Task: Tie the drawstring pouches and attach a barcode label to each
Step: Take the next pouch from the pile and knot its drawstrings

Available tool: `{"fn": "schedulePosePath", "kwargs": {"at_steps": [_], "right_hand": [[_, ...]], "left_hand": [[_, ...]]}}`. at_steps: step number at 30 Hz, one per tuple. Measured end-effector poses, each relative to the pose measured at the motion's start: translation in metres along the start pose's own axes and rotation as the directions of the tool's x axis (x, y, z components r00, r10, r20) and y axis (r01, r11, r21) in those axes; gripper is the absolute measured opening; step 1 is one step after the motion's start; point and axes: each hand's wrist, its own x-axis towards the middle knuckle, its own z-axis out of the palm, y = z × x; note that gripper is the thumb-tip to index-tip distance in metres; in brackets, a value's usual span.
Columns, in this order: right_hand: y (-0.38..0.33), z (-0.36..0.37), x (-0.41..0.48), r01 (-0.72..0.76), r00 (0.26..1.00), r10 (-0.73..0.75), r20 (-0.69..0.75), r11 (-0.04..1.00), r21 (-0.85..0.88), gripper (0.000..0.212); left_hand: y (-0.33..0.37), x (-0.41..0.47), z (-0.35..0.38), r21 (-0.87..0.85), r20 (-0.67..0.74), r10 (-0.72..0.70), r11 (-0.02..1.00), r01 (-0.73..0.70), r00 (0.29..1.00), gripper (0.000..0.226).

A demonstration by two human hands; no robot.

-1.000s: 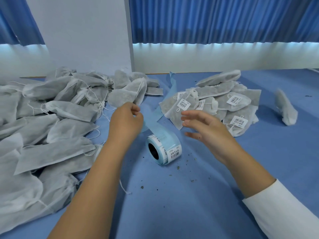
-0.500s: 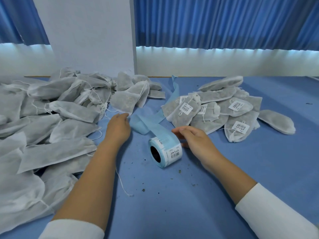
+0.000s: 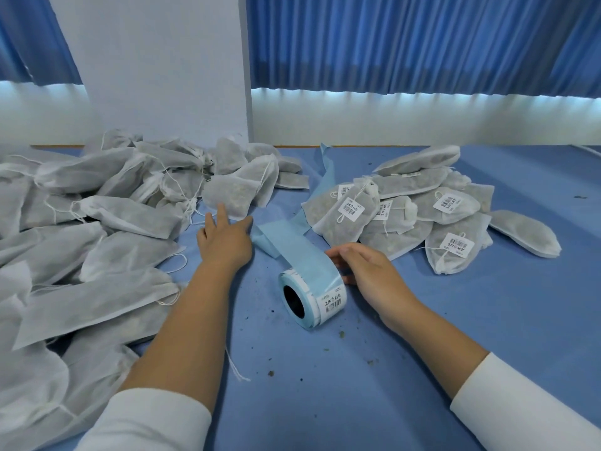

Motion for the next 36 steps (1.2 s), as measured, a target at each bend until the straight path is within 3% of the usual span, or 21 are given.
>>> {"fn": "schedulePosePath", "kwargs": {"at_steps": [4,7,10,12,14,18,22,24,30,33,36], "right_hand": [[0.000,0.000,0.000,0.003,1.000,-0.003,0.001,1.000,-0.007,0.032],[-0.001,-0.001,-0.001,-0.004,1.000,0.004,0.008,1.000,-0.007,0.032],[-0.002,-0.001,0.000,-0.021,1.000,0.021,0.012,1.000,0.008,0.031],[-0.003,-0.003,0.000,-0.031,0.999,0.031,0.014,0.999,0.015,0.031],[-0.004,-0.003,-0.001,-0.037,0.999,0.037,0.018,0.999,0.021,0.030],[-0.005,-0.006,-0.002,-0.040,0.999,0.040,0.010,0.998,0.057,0.026],[-0.009,-0.010,-0.004,-0.009,0.999,0.013,-0.044,0.997,0.077,0.013],[-0.011,-0.012,-0.004,0.039,0.996,-0.033,-0.077,0.996,0.076,0.014],[-0.020,-0.025,-0.006,0.214,0.976,-0.207,-0.072,0.971,0.104,0.070],[-0.022,-0.027,-0.006,0.247,0.969,-0.245,-0.027,0.965,0.088,0.070],[-0.025,-0.026,-0.009,0.260,0.965,-0.263,0.021,0.962,0.087,0.044]], "left_hand": [[0.001,0.003,0.000,0.045,0.017,-0.026,0.999,0.026,1.000,0.053],[0.001,0.000,-0.001,-0.026,-0.050,-0.036,0.999,0.035,0.998,0.051],[-0.001,-0.003,-0.011,-0.262,-0.320,-0.021,0.963,-0.067,0.947,0.034],[0.001,-0.008,-0.022,-0.482,-0.486,-0.087,0.857,-0.183,0.870,0.027],[0.007,-0.016,-0.039,-0.659,-0.518,-0.212,0.716,-0.229,0.829,0.032],[0.024,-0.030,-0.062,-0.849,-0.468,-0.327,0.426,-0.314,0.821,0.022],[0.034,-0.049,-0.076,-0.944,-0.328,-0.312,0.074,-0.321,0.892,0.016],[0.036,-0.058,-0.079,-0.960,-0.255,-0.271,-0.042,-0.276,0.928,0.016],[0.041,-0.085,-0.070,-0.980,-0.084,-0.160,-0.165,-0.111,0.984,0.014],[0.042,-0.090,-0.068,-0.975,-0.007,-0.115,-0.221,-0.032,0.993,0.015],[0.048,-0.095,-0.064,-0.981,0.013,-0.077,-0.192,-0.002,0.997,0.014]]}}
